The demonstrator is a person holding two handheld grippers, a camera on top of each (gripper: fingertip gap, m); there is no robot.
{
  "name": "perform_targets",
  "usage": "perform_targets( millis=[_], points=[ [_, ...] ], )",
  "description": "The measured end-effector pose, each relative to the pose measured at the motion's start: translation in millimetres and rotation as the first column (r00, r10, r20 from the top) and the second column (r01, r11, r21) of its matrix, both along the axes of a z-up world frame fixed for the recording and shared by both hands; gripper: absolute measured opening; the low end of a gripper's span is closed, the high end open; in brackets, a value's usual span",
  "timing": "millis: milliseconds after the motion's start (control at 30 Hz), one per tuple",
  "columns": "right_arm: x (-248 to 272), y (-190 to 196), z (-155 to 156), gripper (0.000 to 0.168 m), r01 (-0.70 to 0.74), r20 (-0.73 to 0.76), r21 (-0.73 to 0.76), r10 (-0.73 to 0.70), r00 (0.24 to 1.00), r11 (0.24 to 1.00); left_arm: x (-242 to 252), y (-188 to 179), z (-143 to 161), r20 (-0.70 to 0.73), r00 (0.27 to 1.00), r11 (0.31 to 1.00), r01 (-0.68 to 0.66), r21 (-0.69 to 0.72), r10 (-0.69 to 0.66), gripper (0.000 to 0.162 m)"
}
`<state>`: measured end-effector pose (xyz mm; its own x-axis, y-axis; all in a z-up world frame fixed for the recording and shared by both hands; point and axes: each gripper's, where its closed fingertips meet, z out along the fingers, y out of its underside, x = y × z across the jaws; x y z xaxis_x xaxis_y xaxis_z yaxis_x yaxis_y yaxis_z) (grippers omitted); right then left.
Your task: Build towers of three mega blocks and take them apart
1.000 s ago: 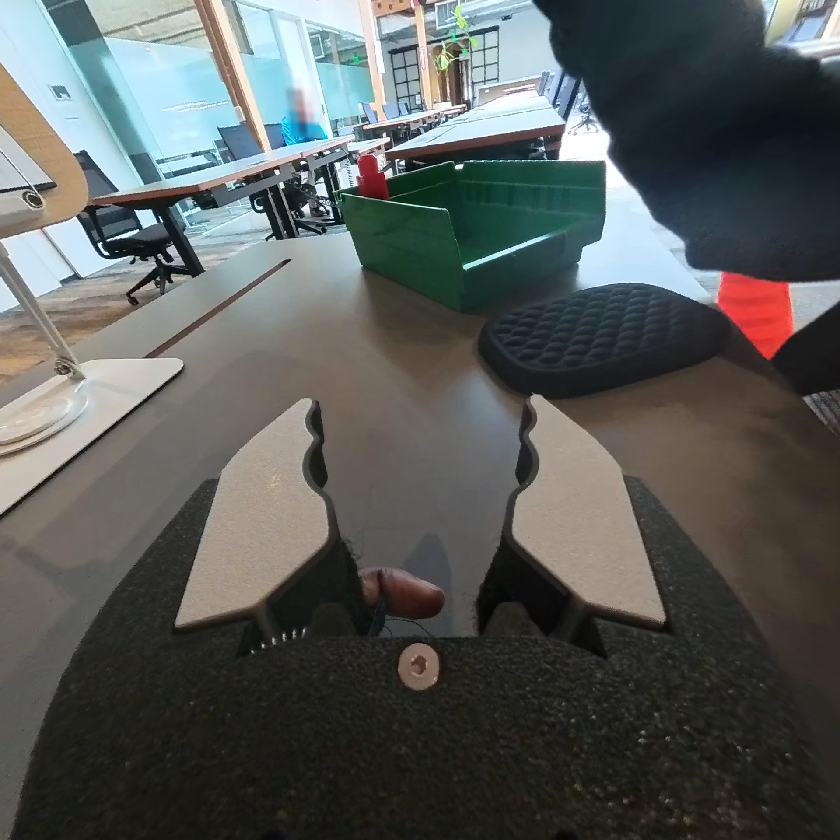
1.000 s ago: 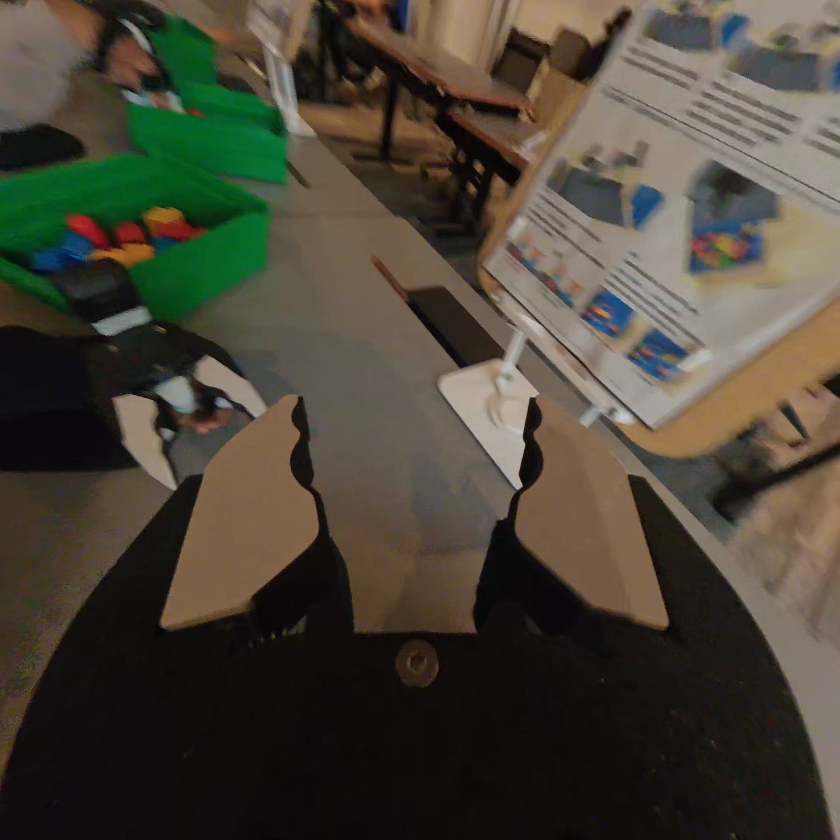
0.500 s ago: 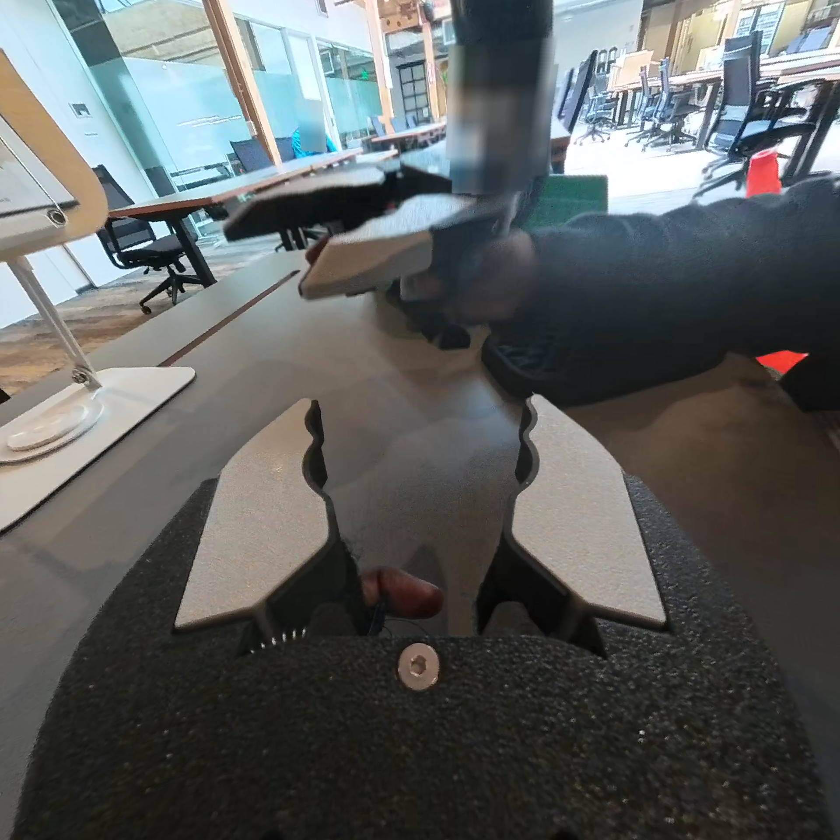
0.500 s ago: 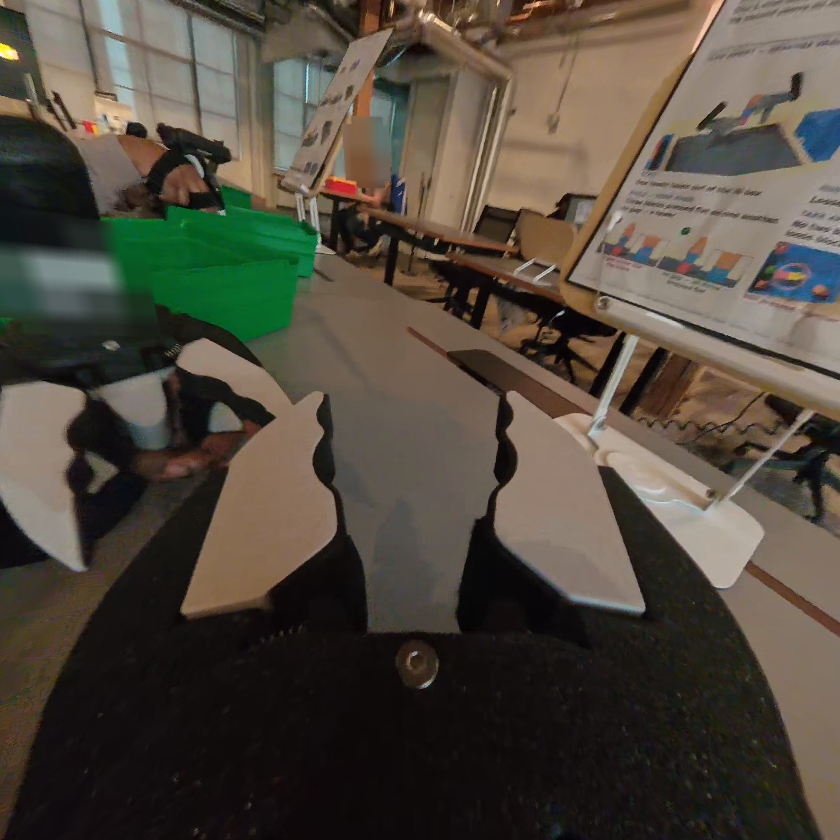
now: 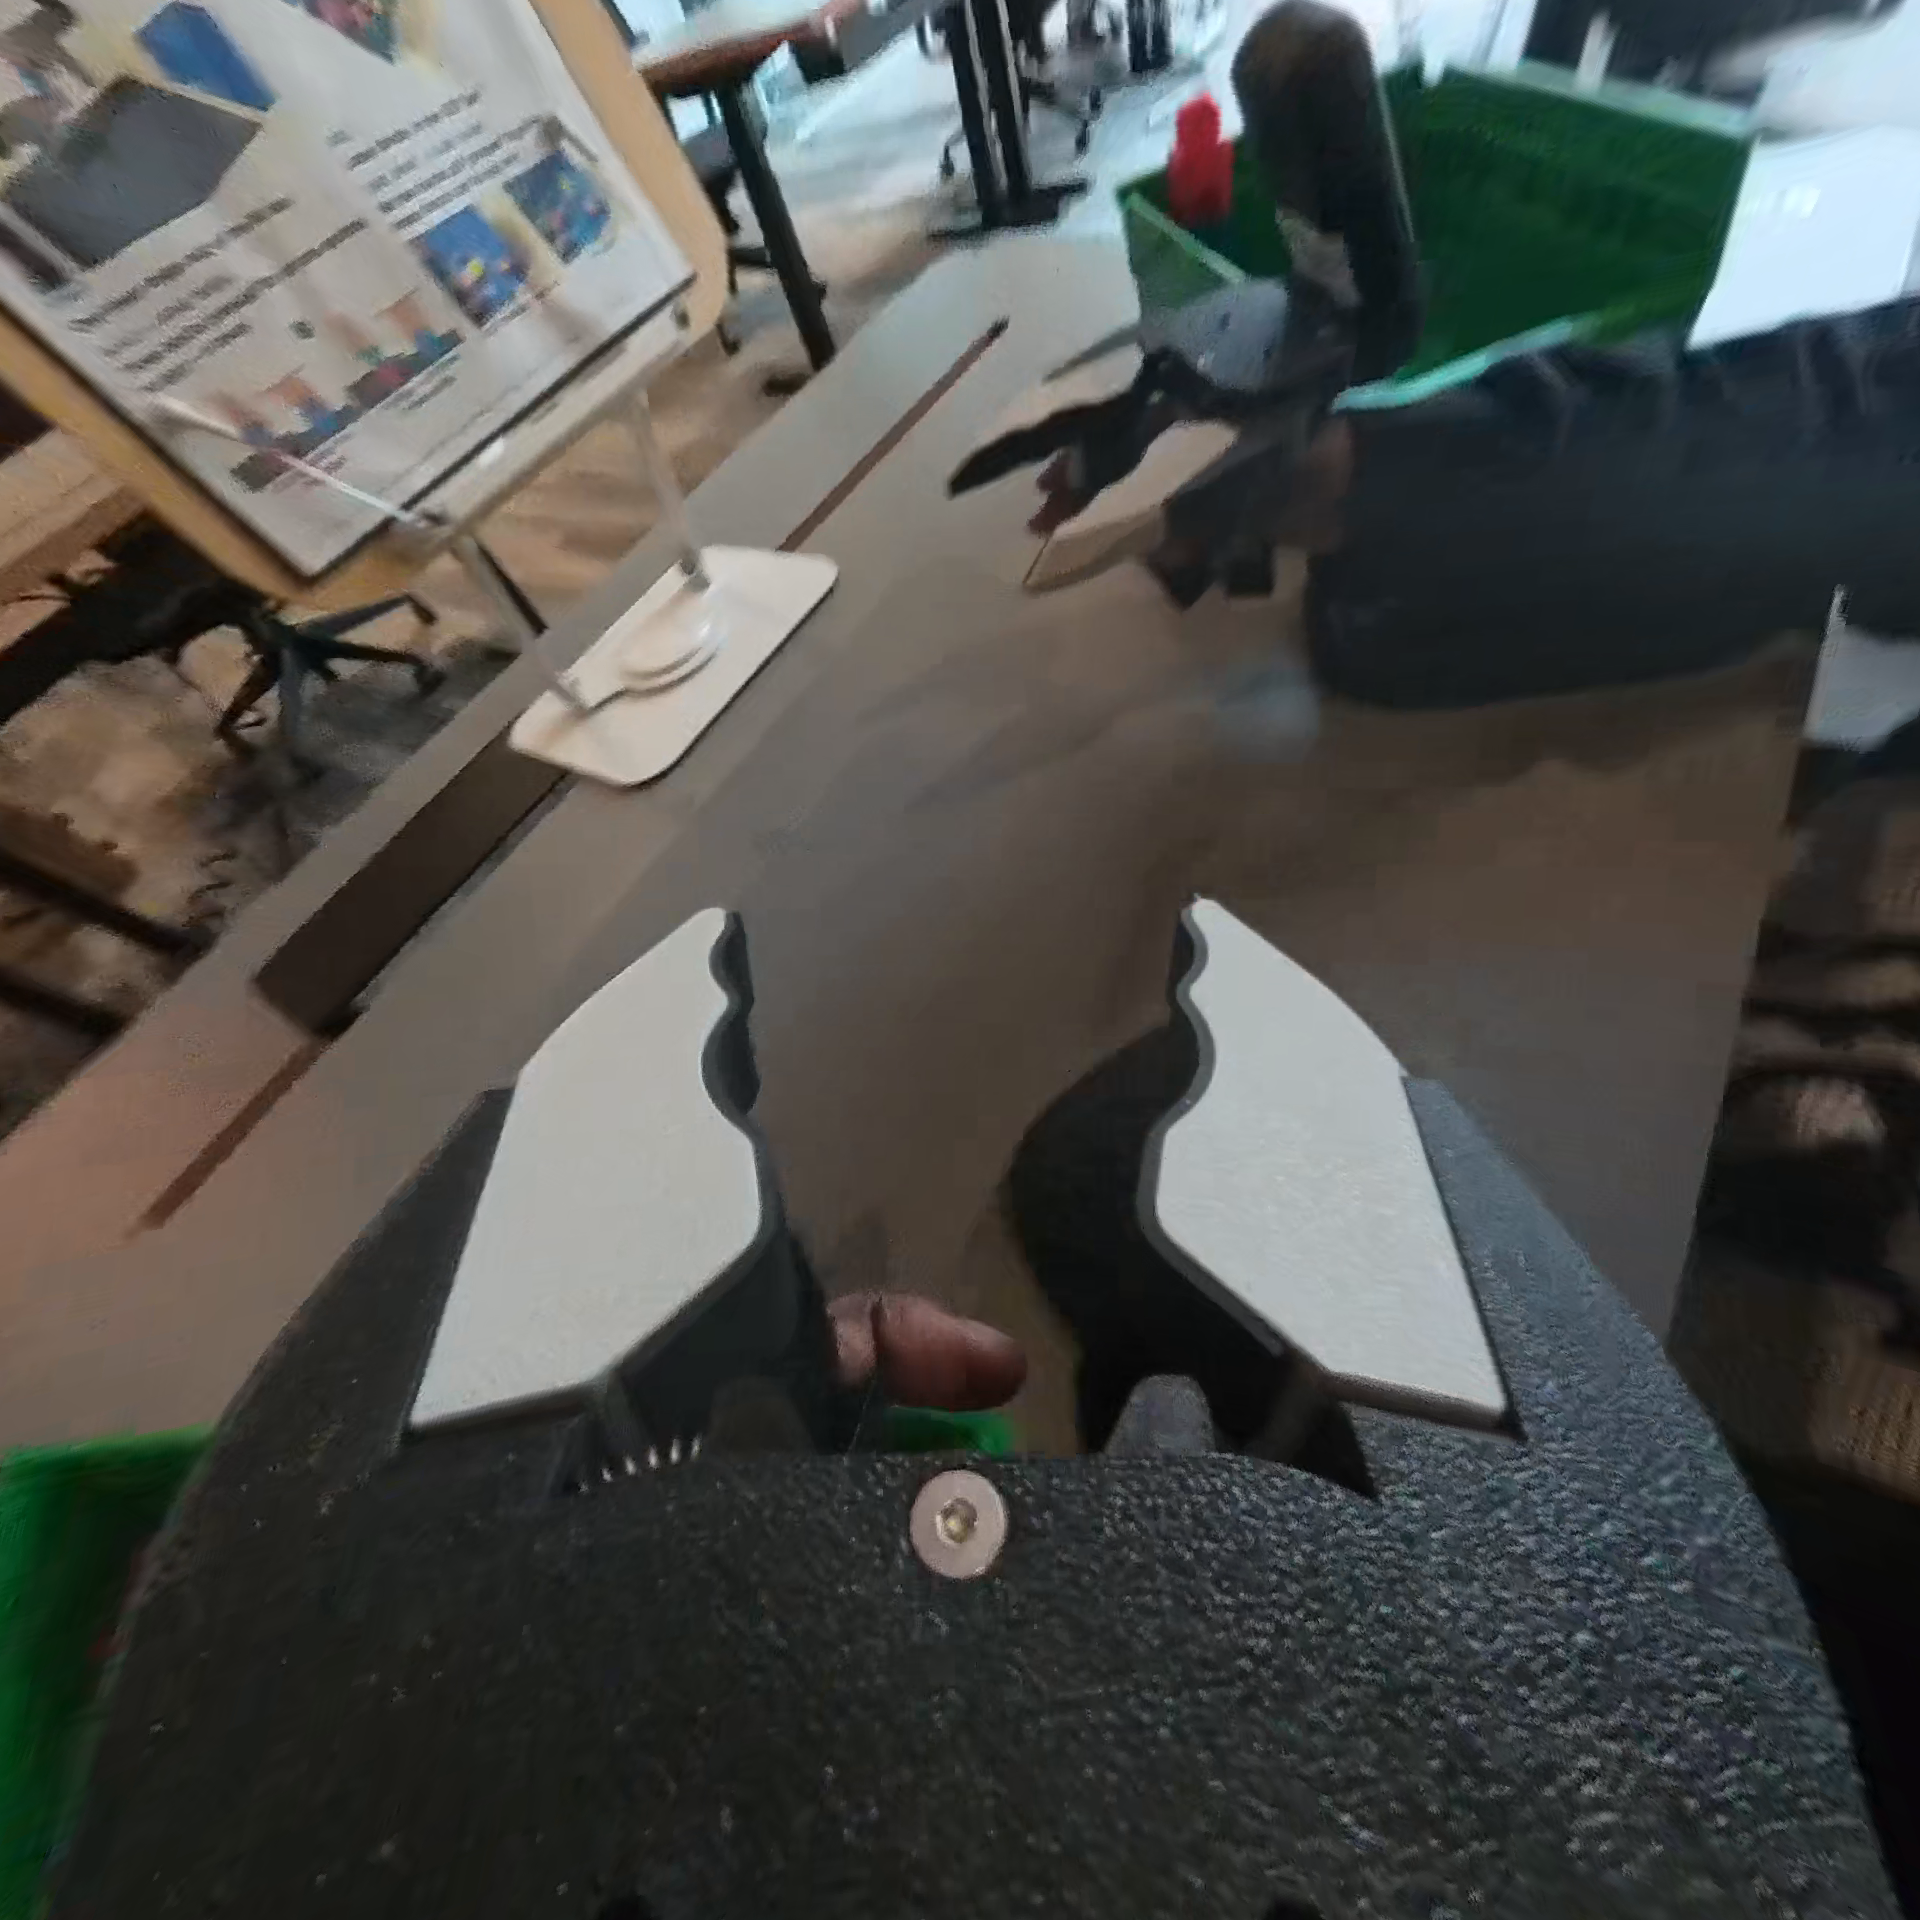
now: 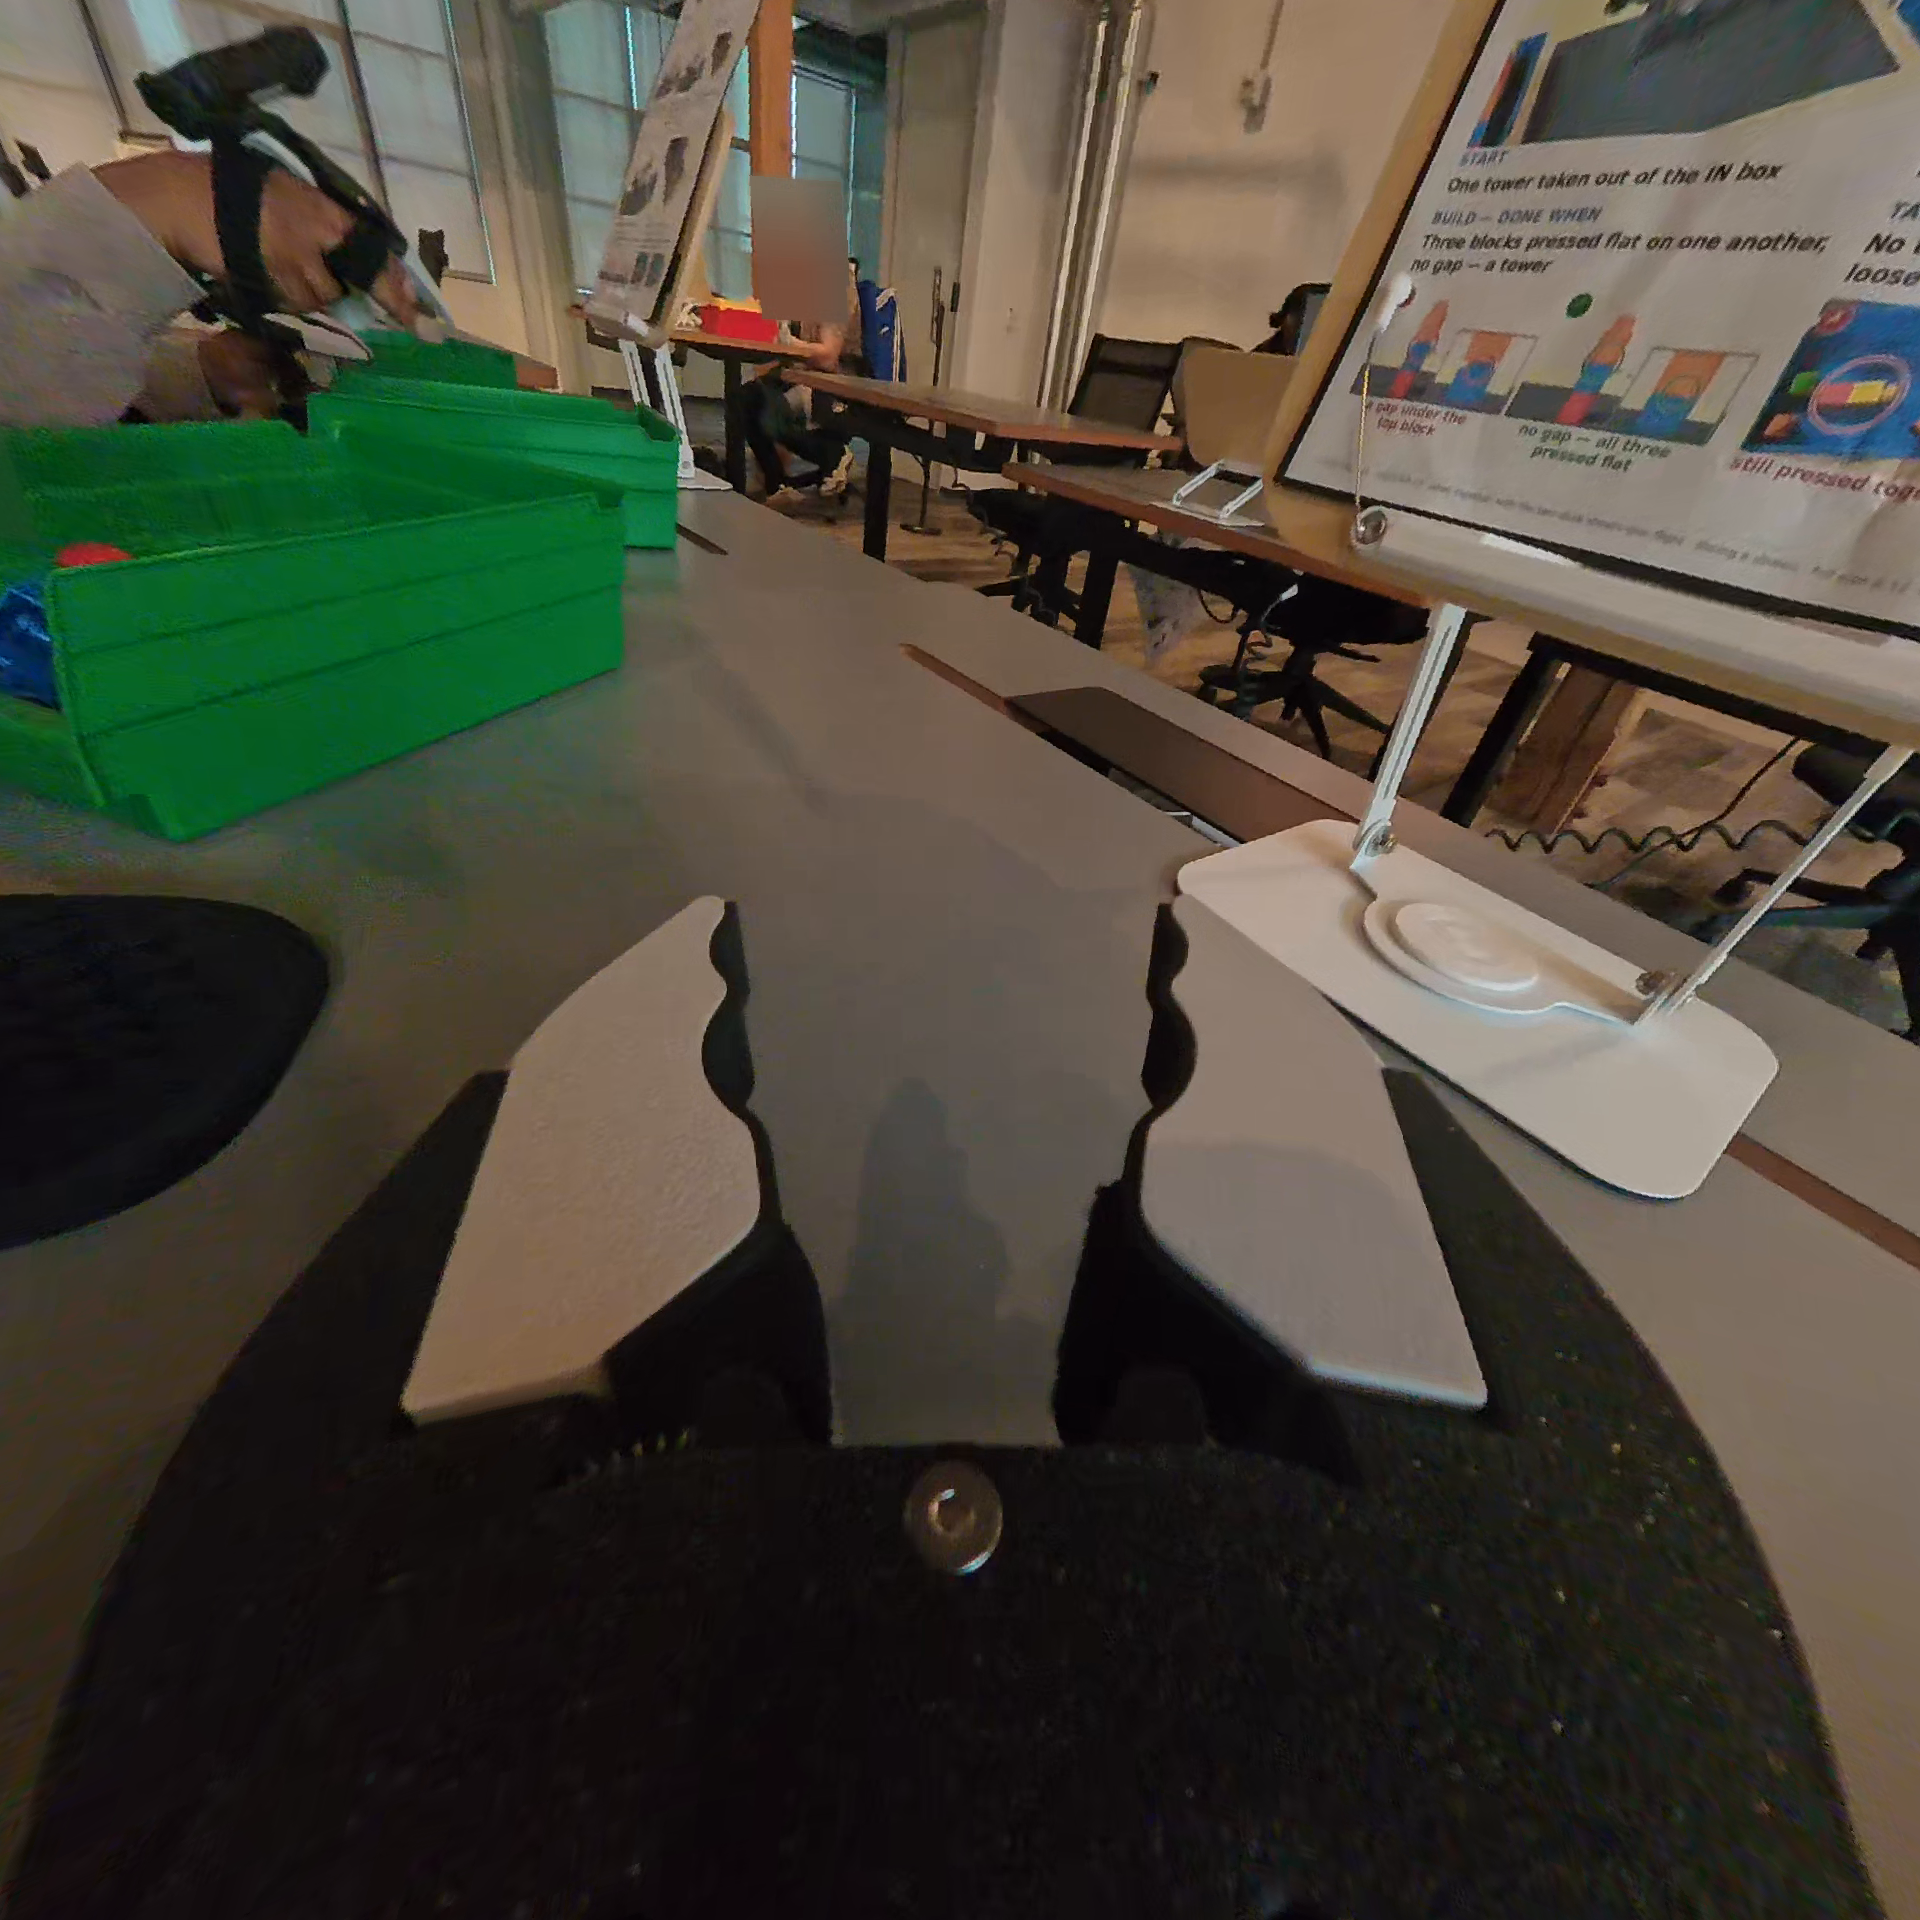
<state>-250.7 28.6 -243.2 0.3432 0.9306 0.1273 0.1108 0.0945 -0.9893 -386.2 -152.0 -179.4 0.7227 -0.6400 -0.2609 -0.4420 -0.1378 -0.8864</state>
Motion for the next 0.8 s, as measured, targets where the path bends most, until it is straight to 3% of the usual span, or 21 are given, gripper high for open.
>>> perform_targets(
  millis=[167,300,500,600,667,800],
  points=[
    [-3,-4,1,0.075,-0.025,-0.010,-0.034,0.024,1.000,0.999,-89,-35,18,-0.296,0.955,0.999,0.004,-0.046,-0.018,0.079],
    [-3,-4,3,0.075,-0.027,-0.006,-0.019,0.026,1.000,0.999,-130,-37,9,-0.352,0.934,0.995,0.024,-0.094,-0.056,0.073],
    [-3,-7,3,0.076,-0.059,-0.012,-0.040,0.058,0.998,0.997,-176,-35,-53,-0.523,0.843,0.948,-0.055,-0.314,-0.124,0.070],
    [-3,-9,5,0.076,-0.071,-0.018,-0.038,0.070,0.997,0.997,-197,-45,-87,-0.638,0.739,0.897,-0.106,-0.430,-0.218,0.068],
    [-3,-10,5,0.076,-0.079,-0.015,-0.043,0.078,0.997,0.996,-209,-46,-99,-0.700,0.664,0.883,-0.125,-0.452,-0.264,0.065],
    [-2,-11,5,0.076,-0.076,-0.008,-0.037,0.076,0.997,0.996,-217,-39,-113,-0.741,0.600,0.889,-0.104,-0.447,-0.303,0.058]
  ],
)
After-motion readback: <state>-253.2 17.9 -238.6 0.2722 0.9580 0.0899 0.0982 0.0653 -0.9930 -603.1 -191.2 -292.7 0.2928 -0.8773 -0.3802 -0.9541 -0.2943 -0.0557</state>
